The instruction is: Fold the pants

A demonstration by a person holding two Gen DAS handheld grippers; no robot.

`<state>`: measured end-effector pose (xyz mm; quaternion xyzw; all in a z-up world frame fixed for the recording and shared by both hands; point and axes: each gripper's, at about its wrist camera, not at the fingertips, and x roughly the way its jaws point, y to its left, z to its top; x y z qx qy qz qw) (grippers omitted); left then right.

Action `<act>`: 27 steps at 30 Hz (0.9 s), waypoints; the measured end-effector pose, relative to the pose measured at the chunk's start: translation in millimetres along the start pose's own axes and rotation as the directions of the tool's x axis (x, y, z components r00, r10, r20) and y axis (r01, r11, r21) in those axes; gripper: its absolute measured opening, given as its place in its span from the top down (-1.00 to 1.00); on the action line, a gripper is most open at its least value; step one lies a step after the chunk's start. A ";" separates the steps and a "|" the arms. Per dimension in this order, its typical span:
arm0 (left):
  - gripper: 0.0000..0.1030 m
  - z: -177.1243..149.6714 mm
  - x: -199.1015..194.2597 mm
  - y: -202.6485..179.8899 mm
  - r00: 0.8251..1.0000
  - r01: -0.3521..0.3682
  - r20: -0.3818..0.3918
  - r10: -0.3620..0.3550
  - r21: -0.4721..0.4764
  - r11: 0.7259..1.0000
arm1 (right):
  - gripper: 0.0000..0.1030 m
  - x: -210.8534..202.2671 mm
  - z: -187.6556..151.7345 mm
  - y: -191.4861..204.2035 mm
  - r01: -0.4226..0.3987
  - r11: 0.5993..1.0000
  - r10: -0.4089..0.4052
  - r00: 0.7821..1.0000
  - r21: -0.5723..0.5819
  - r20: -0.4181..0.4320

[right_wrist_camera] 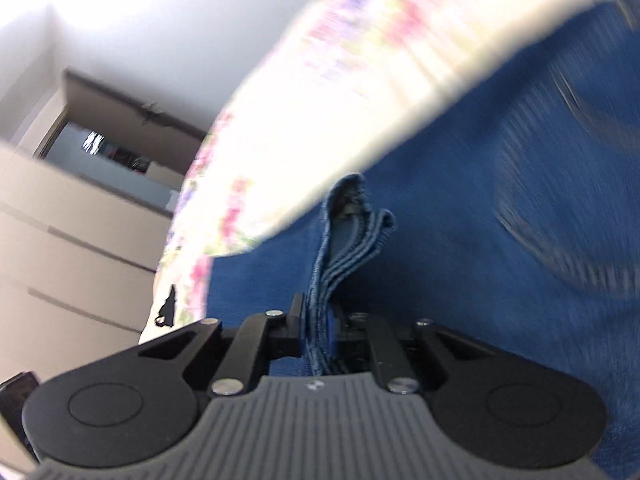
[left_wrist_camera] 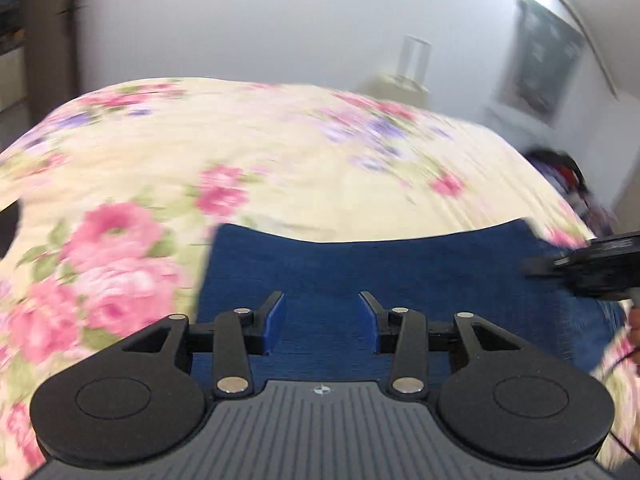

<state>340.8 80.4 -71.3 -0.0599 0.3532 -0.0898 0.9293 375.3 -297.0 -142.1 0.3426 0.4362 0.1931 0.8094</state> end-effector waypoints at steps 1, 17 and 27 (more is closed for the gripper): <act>0.07 1.8 -5.8 12.0 1.000 -0.014 0.011 0.014 -0.035 0.999 | 0.91 -8.8 8.4 21.3 -0.010 0.999 0.011 1.000 -0.050 0.020; 0.07 -8.2 12.4 -31.6 1.000 0.012 -0.029 -0.010 0.067 0.998 | 0.92 -213.4 97.3 105.0 0.222 0.942 -0.169 0.961 -0.250 0.218; 0.07 -17.9 63.6 -73.8 0.994 0.015 -0.108 0.001 0.141 0.990 | 0.92 -230.0 136.3 -64.4 0.390 0.918 -0.377 0.913 -0.066 0.156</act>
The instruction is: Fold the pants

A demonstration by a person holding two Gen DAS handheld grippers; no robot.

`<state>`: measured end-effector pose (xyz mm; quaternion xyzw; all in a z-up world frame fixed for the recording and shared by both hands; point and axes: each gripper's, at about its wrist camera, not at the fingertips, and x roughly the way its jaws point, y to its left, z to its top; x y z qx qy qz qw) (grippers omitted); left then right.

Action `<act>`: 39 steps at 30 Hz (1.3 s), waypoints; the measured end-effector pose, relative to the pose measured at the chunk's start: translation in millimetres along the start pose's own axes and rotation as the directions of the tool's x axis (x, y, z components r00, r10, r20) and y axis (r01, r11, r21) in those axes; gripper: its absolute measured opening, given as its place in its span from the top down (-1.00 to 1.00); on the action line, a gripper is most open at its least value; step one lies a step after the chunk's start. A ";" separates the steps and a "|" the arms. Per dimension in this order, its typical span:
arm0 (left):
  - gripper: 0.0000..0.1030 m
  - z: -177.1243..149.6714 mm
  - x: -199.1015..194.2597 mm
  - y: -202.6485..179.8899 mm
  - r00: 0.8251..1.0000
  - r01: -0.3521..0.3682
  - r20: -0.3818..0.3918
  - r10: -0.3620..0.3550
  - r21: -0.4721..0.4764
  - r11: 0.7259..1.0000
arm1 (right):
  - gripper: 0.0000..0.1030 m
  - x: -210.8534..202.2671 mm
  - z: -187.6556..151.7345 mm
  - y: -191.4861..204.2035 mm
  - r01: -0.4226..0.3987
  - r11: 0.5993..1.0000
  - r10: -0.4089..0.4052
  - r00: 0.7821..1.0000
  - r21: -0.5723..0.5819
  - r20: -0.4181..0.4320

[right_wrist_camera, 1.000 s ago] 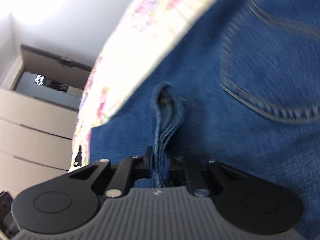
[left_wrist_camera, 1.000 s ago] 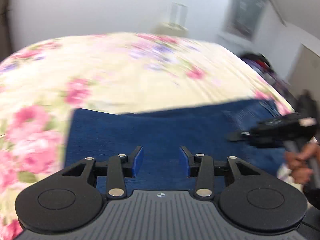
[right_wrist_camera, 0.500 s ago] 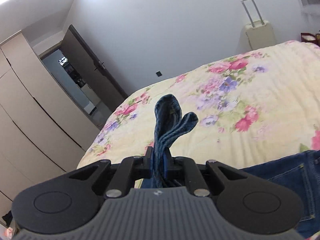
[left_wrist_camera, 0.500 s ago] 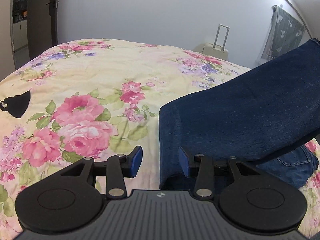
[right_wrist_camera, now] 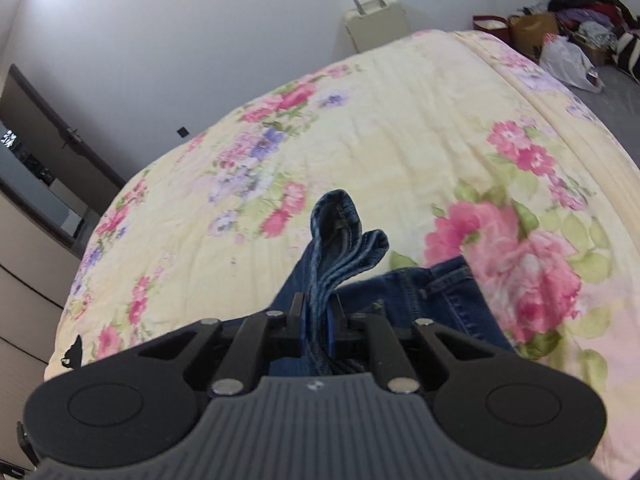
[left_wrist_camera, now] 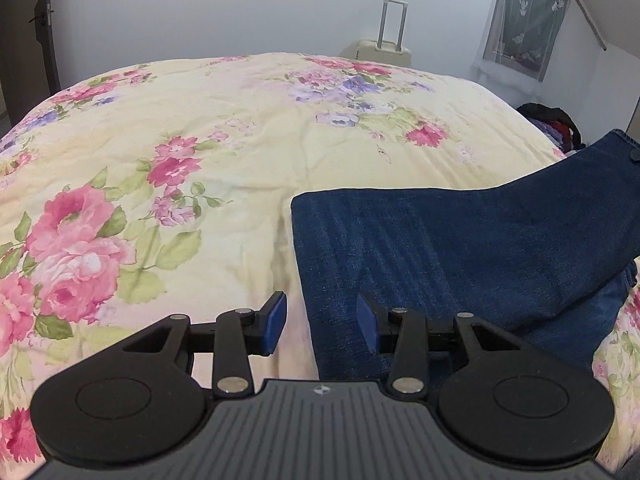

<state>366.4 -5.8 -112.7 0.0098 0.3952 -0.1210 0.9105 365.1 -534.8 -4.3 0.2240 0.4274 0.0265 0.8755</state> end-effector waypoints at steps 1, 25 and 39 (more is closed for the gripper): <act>0.07 0.9 4.3 -2.3 1.000 -0.004 -0.008 0.004 0.005 1.000 | 0.92 9.7 -0.2 -14.3 0.009 1.000 -0.008 1.000 0.014 -0.009; 0.17 24.8 35.3 -22.1 0.995 -0.097 -0.007 0.098 0.026 0.995 | 0.46 61.1 -48.1 -79.4 0.212 0.962 -0.188 0.971 -0.171 0.146; 0.57 72.4 149.5 -11.2 0.994 -0.103 -0.049 0.102 -0.022 0.994 | 0.61 100.1 -115.0 -121.5 0.255 0.955 -0.245 0.966 -0.149 0.079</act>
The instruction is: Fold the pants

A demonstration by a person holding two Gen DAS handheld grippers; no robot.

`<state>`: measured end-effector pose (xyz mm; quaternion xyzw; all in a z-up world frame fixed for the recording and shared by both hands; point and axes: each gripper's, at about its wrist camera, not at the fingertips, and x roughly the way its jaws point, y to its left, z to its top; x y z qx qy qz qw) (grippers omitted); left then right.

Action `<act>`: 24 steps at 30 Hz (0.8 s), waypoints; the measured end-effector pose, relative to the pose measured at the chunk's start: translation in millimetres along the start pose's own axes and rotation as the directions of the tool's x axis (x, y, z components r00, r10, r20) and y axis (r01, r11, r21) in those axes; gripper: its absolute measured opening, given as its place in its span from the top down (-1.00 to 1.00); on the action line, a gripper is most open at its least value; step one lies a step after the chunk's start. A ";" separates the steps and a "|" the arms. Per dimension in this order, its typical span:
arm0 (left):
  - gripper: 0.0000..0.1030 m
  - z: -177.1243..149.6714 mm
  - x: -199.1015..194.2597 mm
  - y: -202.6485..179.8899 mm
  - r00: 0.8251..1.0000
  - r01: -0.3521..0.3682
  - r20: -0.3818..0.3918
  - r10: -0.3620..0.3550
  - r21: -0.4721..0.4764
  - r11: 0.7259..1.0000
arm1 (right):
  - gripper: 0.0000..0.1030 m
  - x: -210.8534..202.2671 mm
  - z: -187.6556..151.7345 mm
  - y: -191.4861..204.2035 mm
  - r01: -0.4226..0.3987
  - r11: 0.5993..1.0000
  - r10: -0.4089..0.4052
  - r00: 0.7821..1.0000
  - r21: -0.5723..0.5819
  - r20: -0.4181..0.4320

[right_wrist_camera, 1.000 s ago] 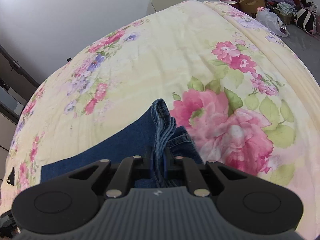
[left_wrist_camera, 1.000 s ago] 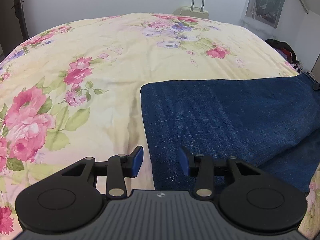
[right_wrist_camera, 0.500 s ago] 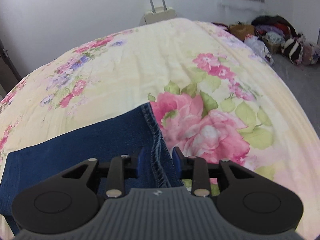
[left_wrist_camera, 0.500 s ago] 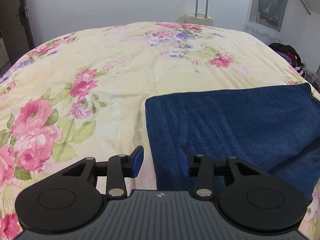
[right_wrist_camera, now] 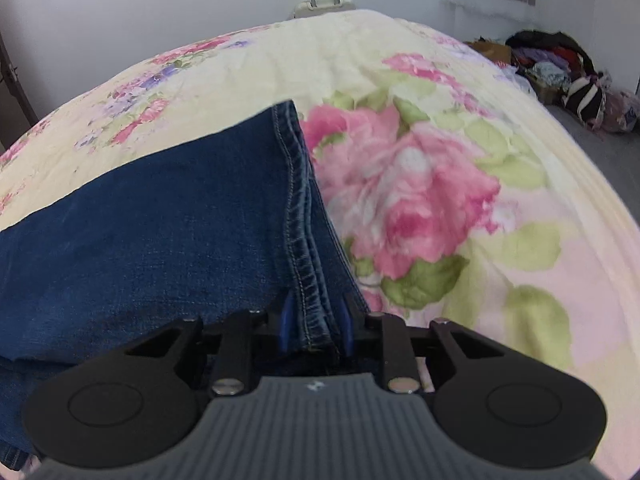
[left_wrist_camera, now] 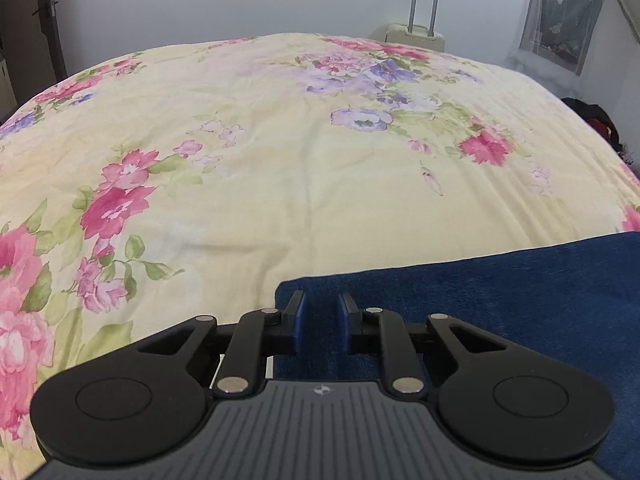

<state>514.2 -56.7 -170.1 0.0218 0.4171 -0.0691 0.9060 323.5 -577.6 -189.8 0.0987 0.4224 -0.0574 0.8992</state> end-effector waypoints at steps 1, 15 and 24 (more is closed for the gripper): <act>0.63 0.4 9.4 -1.1 1.000 -0.025 -0.016 0.025 0.018 1.000 | 0.63 4.5 -3.6 -5.6 -0.017 0.999 0.017 1.000 0.032 0.000; 0.71 -35.4 -79.8 -16.6 0.997 0.079 -0.015 -0.077 0.172 0.982 | 0.60 -24.4 -1.3 12.3 0.060 0.998 -0.062 0.995 0.024 0.078; 0.80 -116.1 -82.0 -25.0 0.978 0.097 -0.205 -0.048 0.238 0.966 | 0.50 -36.9 -29.6 23.0 0.062 0.998 -0.060 0.993 -0.016 0.104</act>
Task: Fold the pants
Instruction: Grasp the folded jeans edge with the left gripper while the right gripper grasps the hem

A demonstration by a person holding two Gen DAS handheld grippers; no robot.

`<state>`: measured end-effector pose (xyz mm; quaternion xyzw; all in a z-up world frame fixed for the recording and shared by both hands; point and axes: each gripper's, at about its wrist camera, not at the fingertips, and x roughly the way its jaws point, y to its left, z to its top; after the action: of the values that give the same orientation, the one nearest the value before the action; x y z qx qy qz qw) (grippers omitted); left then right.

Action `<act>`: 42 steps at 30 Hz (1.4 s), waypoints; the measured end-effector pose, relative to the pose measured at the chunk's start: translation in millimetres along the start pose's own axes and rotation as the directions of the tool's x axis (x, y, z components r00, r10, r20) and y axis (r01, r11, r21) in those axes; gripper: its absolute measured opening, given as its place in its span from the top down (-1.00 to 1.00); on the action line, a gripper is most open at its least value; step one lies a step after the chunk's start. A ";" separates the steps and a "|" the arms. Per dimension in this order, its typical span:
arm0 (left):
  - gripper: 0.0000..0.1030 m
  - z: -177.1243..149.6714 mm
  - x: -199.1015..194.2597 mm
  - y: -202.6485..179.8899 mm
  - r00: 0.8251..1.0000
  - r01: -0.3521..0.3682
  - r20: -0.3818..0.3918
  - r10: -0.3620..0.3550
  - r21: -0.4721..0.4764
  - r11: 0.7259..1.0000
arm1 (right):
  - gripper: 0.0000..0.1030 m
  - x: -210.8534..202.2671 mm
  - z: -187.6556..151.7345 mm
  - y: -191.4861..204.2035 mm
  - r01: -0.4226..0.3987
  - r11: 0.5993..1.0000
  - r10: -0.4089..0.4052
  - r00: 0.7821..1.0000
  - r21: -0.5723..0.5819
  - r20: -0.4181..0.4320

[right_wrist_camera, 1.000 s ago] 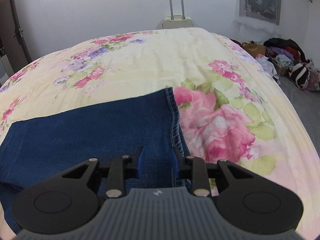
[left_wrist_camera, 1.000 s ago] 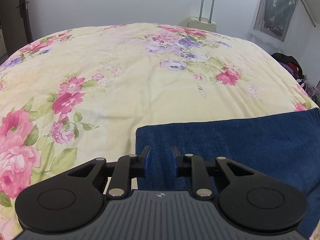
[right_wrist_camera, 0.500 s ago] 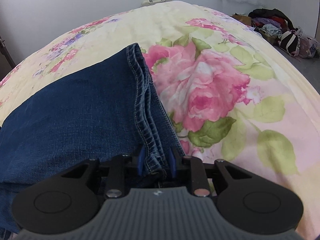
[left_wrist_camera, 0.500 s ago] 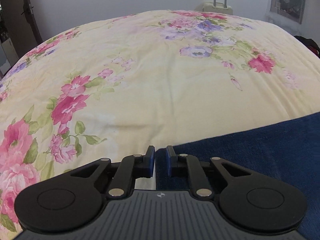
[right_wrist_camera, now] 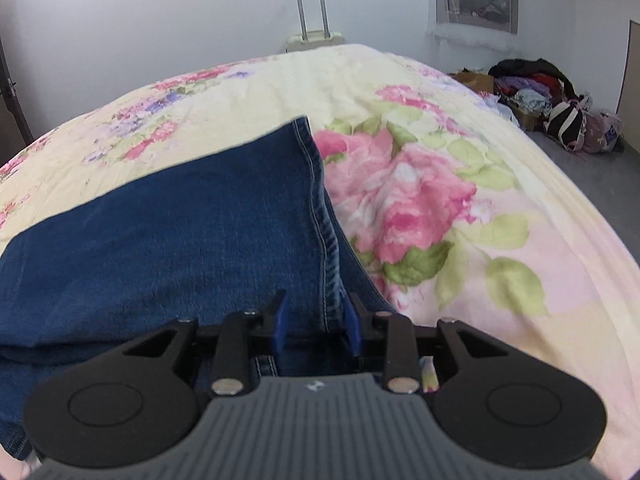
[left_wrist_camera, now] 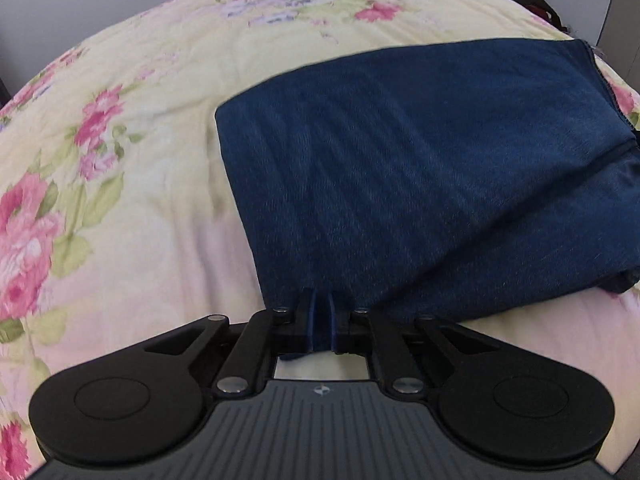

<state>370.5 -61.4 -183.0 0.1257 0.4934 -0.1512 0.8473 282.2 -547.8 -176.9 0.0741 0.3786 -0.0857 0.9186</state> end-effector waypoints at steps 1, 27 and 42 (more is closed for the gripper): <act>0.81 -2.0 3.0 3.1 1.000 0.004 -0.014 -0.004 -0.019 1.000 | 0.50 4.2 -5.3 -4.2 0.009 1.000 -0.009 1.000 0.008 -0.010; 0.80 67.5 -39.7 -54.7 0.978 0.108 0.187 -0.098 -0.046 0.993 | -0.39 29.4 -58.4 -90.4 -0.334 0.506 0.360 0.920 0.795 0.157; 0.80 155.9 40.2 -91.0 0.963 0.121 0.234 -0.131 0.056 0.991 | 0.59 -6.7 -18.7 -70.2 -0.383 0.716 0.263 0.922 0.583 0.283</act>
<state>479.2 -207.1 -148.9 0.0926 0.3925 -0.2291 0.8859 249.8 -611.7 -190.3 0.4333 0.2248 -0.0509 0.8713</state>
